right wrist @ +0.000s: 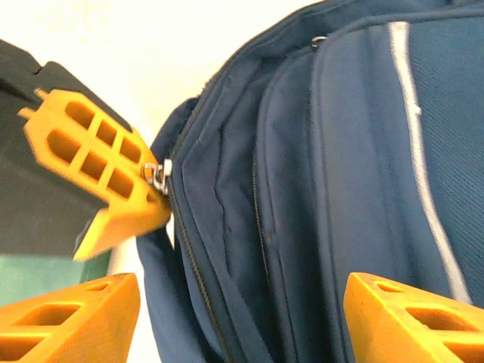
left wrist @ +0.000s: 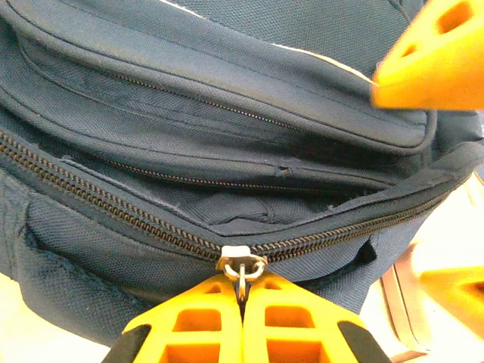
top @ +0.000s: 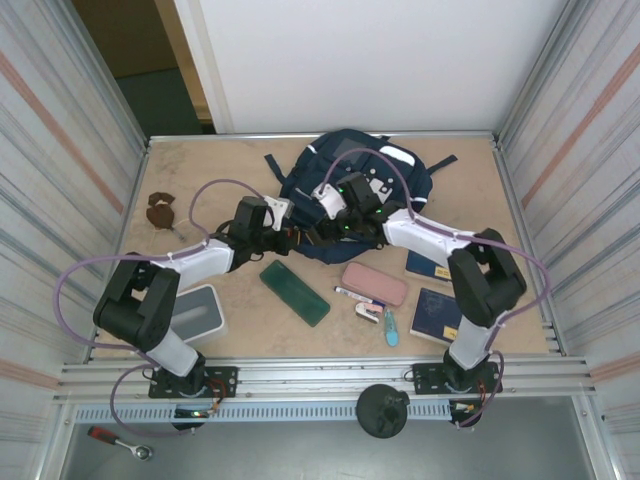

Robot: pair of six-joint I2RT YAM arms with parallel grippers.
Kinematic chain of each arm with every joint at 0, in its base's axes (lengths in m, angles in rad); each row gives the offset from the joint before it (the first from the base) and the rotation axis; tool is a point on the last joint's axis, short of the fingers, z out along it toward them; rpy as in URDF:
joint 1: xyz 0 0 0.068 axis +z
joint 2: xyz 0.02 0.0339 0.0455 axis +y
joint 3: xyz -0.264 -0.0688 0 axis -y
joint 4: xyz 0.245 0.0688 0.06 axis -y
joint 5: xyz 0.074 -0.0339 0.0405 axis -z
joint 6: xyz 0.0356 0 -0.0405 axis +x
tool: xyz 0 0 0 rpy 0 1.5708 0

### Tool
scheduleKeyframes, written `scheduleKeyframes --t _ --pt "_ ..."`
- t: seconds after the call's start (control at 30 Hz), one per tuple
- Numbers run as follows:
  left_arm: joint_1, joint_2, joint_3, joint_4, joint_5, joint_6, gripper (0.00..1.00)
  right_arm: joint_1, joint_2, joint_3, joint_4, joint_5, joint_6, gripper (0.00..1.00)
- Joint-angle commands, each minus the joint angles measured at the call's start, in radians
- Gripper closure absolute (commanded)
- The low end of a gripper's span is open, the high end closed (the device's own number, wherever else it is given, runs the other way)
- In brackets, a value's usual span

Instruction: Pack the student bag

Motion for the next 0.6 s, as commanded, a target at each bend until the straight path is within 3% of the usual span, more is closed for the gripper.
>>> scheduleKeyframes --t 0.0,0.13,0.23,0.43,0.57 --pt "0.003 -0.060 0.000 0.022 0.010 -0.013 1.00 0.002 0.071 0.039 -0.012 -0.020 -0.008 0.35" --pt "0.003 -0.074 -0.011 0.016 -0.043 -0.016 1.00 -0.006 0.064 0.012 -0.016 0.015 -0.012 0.78" --pt "0.003 -0.080 -0.014 -0.013 -0.136 -0.012 1.00 -0.029 0.023 -0.028 -0.023 0.034 -0.014 0.95" --pt "0.032 -0.070 0.015 -0.127 -0.300 -0.018 1.00 -0.095 -0.084 -0.126 -0.026 0.053 -0.026 1.00" --pt "0.052 -0.060 0.028 -0.165 -0.323 -0.018 1.00 -0.130 -0.121 -0.155 -0.039 0.062 -0.048 1.00"
